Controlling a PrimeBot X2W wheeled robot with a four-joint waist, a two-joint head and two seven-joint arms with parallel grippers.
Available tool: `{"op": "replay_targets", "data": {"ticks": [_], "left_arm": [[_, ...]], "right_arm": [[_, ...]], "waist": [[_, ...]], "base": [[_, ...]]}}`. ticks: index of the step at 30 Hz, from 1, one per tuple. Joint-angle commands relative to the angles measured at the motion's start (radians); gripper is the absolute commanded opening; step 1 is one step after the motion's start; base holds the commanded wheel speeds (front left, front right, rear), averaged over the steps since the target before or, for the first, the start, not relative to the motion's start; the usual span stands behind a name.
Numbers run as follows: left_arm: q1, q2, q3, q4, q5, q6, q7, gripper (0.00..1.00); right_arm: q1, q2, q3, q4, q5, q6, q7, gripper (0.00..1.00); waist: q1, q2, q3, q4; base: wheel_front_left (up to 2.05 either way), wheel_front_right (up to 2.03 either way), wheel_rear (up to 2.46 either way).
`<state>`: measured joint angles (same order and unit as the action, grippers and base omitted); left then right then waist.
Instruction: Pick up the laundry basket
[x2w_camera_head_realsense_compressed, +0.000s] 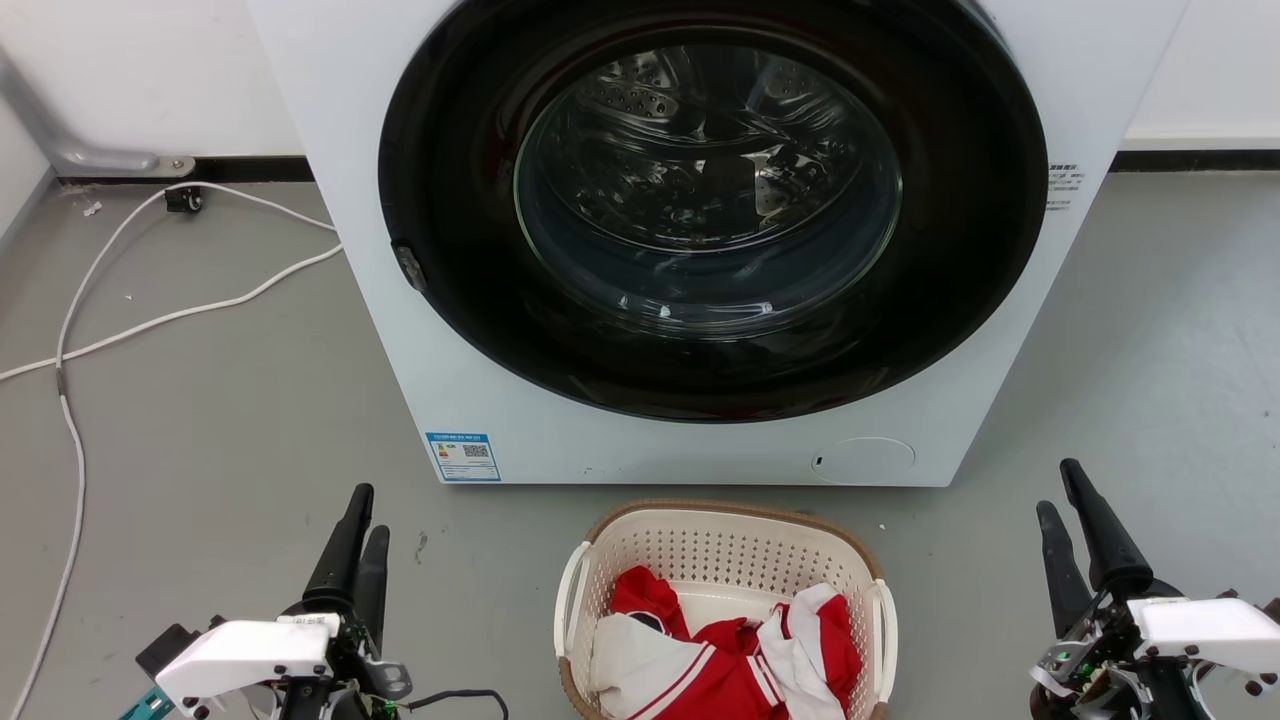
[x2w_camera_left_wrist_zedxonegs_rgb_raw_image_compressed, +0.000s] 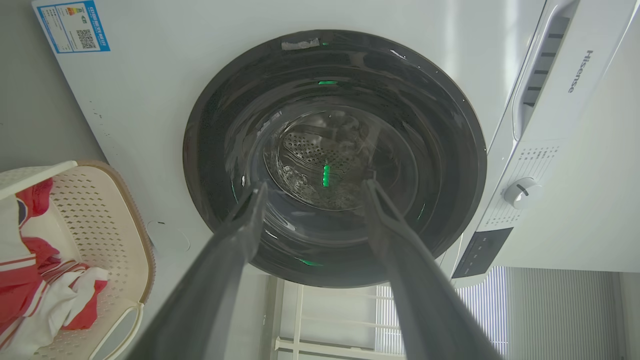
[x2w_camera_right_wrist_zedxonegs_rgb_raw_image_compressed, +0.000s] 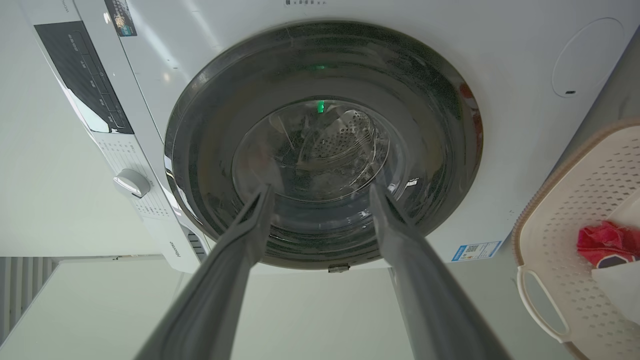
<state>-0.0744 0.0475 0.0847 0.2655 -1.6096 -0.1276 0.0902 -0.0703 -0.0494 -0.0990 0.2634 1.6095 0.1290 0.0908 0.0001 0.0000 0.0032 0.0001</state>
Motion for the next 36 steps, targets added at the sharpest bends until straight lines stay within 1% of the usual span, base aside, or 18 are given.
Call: {"op": "replay_targets", "data": {"ticks": [1,6,10,15,27,36], "left_arm": [[-0.021,0.003,-0.014,-0.025,0.013,-0.001,-0.015,1.0],[-0.021,0.003,-0.03,-0.041,0.062,-0.001,-0.04,1.0],[-0.021,0.005,-0.042,-0.055,0.158,-0.001,-0.058,1.0],[-0.021,0.005,-0.051,-0.078,0.295,-0.001,-0.08,1.0],[-0.011,0.004,-0.087,-0.106,0.566,-0.001,-0.127,1.0],[-0.007,0.004,-0.114,-0.106,0.737,0.002,-0.159,1.0]], "right_arm": [[-0.009,-0.003,0.009,-0.026,-0.012,0.0,-0.014,1.0],[-0.003,-0.009,0.021,-0.035,-0.07,0.0,-0.04,1.0],[0.001,-0.009,0.015,-0.049,-0.156,0.001,-0.058,1.0],[0.009,-0.008,0.013,-0.078,-0.299,0.001,-0.08,1.0],[0.037,-0.006,0.028,-0.133,-0.653,0.001,-0.128,1.0],[0.048,-0.004,0.039,-0.16,-0.844,0.001,-0.148,1.0]], "waist": [[0.0,0.0,0.0,0.0],[0.0,0.0,0.0,0.001],[0.0,0.0,-0.001,0.001],[0.0,0.0,-0.002,0.002],[0.0,0.0,-0.004,0.004],[0.0,0.0,-0.006,0.007]], "base": [[0.0,0.0,0.0],[0.0,0.0,0.0],[0.0,0.0,0.0],[0.0,0.0,0.0],[0.0,0.0,0.0],[0.0,0.0,0.0]]}}
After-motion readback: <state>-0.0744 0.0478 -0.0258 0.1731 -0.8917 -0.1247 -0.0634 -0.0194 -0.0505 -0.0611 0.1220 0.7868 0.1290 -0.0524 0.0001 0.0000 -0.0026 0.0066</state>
